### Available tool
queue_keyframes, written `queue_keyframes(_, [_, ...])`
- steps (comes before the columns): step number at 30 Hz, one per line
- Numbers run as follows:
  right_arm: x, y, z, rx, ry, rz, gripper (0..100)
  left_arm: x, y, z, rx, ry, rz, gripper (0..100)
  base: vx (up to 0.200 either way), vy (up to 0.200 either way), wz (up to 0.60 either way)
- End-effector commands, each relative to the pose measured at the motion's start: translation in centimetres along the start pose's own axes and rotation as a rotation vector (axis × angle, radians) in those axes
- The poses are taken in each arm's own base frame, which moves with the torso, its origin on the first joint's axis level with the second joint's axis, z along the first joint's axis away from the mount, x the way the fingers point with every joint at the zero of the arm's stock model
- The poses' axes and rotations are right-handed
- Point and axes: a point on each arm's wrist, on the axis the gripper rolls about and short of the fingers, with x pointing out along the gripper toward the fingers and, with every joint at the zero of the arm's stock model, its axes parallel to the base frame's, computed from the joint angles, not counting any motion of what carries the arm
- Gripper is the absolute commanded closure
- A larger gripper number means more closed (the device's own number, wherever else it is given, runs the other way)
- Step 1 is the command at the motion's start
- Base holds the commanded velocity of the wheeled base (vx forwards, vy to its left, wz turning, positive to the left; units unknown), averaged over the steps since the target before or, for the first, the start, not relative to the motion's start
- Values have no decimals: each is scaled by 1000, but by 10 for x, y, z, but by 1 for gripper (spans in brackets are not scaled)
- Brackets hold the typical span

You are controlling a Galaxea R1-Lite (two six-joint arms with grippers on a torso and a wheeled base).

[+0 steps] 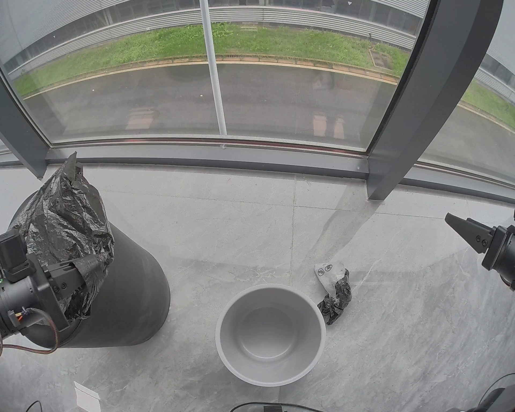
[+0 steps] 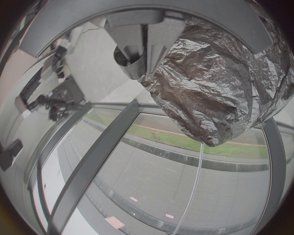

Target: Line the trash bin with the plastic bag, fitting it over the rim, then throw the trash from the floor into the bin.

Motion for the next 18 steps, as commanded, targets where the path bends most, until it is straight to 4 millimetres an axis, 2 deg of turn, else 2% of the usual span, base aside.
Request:
queue_keyframes(1, [-2,12,-10,5,59,105,0,-29,-15,12,-58,-118,-94,100,0,0,0])
queue_keyframes(4, [1,22,-17,2,105,191,0,-32,-17,22,-106,-148,-121,100,0,0,0])
queue_keyframes(6, [8,40,-22,-12,153,294,0,-37,-21,29,-161,-172,-161,100,0,0,0])
queue_keyframes(10, [24,71,-12,-28,169,405,0,-33,-22,42,-251,-183,-208,100,0,0,0])
queue_keyframes(16, [57,104,-18,-48,197,403,0,-20,-18,74,-482,-215,-234,100,0,0,0])
queue_keyframes(18, [68,114,-21,-54,213,409,0,-18,-19,91,-543,-252,-234,100,0,0,0])
